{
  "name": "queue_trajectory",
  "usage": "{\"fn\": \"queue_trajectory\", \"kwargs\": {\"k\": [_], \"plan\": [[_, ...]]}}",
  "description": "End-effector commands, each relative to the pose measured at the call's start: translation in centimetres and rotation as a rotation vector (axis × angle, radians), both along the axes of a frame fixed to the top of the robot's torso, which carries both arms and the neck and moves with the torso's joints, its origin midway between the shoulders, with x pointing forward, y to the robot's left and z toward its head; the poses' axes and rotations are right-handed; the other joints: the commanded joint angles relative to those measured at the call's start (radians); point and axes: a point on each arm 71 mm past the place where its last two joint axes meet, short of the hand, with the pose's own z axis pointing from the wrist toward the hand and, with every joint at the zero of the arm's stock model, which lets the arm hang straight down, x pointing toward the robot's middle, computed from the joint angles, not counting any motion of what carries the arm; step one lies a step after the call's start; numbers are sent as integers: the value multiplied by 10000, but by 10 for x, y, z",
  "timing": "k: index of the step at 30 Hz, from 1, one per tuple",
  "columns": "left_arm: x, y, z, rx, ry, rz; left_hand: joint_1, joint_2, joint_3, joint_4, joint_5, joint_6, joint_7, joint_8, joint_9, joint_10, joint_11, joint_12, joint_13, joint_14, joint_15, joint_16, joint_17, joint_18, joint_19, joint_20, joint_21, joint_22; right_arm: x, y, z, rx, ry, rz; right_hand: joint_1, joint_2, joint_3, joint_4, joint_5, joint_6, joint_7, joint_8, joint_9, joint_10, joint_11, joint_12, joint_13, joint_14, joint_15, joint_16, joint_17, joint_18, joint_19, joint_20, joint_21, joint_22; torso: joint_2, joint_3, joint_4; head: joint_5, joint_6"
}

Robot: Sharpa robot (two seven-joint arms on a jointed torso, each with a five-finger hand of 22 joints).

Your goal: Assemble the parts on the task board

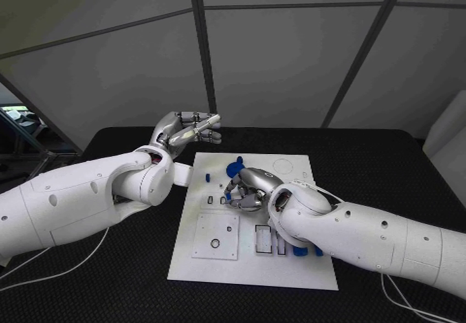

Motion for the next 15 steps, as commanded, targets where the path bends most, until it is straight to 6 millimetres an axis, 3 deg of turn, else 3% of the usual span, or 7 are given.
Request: {"fn": "queue_trajectory", "kwargs": {"k": [1,15], "plan": [[0,-1,1,-16,-81,-49,-26,54,-45,-8,-23,-29,37,-68,-8,-22,58,-65,7,-35,23,-58,9,-134,-75,21,0,-14,0,-3,-8,-531,220,22,-94,-58,48,-8,-33,-92,21,-59,-38,-56,5,-31,-13,662,14,-28,919,-43,-5,58,1,1238,6,8,-3,16,3],[0,-1,1,-17,-80,-52,-26,54,-45,-8,-23,-29,37,-68,-8,-22,58,-65,7,-35,23,-58,9,-134,-75,21,0,-14,0,-2,-9,-841,133,96,-99,-138,65,-62,-57,-193,59,-108,-59,-101,39,-75,-51,661,43,-31,922,-39,-19,84,-10,1224,1,6,1,24,-64]]}}
